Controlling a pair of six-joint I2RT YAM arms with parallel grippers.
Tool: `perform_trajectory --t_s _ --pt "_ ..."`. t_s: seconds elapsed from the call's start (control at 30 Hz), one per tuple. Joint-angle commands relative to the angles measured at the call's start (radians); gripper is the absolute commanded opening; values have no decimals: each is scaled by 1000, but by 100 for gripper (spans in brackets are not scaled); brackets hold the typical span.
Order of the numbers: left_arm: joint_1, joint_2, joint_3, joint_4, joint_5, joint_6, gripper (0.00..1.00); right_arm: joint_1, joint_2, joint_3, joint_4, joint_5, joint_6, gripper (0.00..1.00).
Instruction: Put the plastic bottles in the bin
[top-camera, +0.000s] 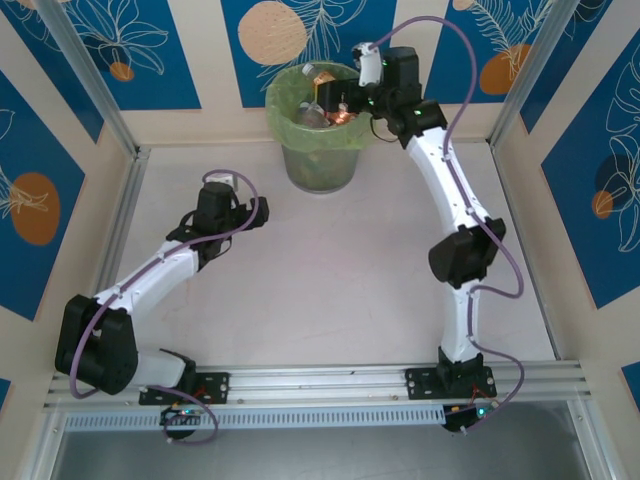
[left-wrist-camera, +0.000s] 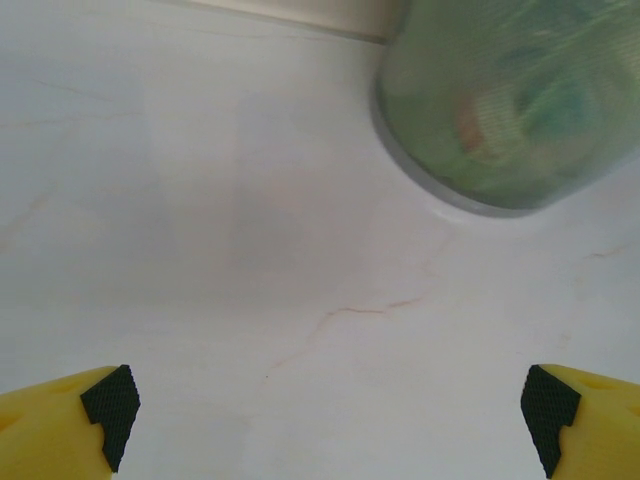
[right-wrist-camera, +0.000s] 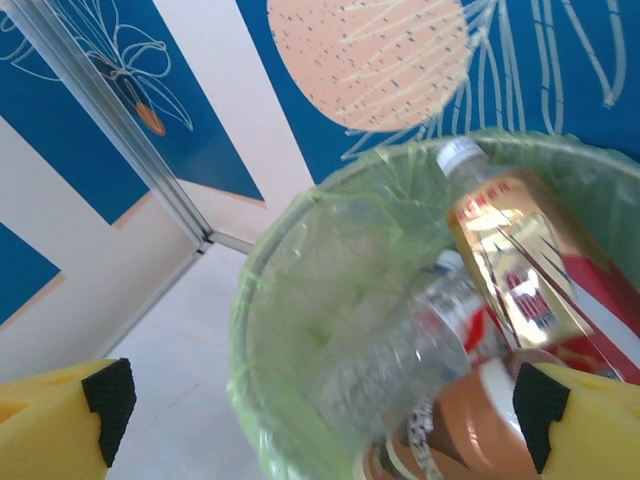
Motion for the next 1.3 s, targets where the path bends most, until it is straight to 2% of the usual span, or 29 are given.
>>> perform_trajectory --t_s 0.0,0.23,0.4,0.5,0.53,0.6,0.73,0.9,1.0,1.17,1.23,1.27 --pt "45 7 11 -9 -161 92 100 -16 -152 -238 64 70 -2 100" --pt "152 -3 -56 67 -174 147 100 -104 -493 -847 364 179 83 100" --pt "220 -22 -136 170 -175 233 100 -207 -675 -1146 451 253 107 100" --pt "256 -17 -195 248 -270 310 100 -270 -740 -1281 467 282 67 100" --pt "281 -17 -232 300 -265 321 100 -293 -752 -1317 465 281 59 100" --pt "335 -19 -295 374 -202 309 100 -336 -764 -1377 467 260 64 100" --pt "428 22 -346 447 -1 268 100 -384 -752 -1502 538 221 93 99" --pt "432 107 -364 548 136 303 100 -379 -681 -1619 694 286 81 100" --pt "424 113 -417 683 213 316 100 -374 -624 -1645 744 290 72 99" --pt "355 114 -497 840 239 410 100 -344 -537 -1645 788 287 27 100" --pt "315 191 -553 1023 196 446 100 -321 -528 -1654 835 275 -31 99" --pt "313 207 -555 1028 185 443 100 -308 -528 -1653 842 289 -48 99"
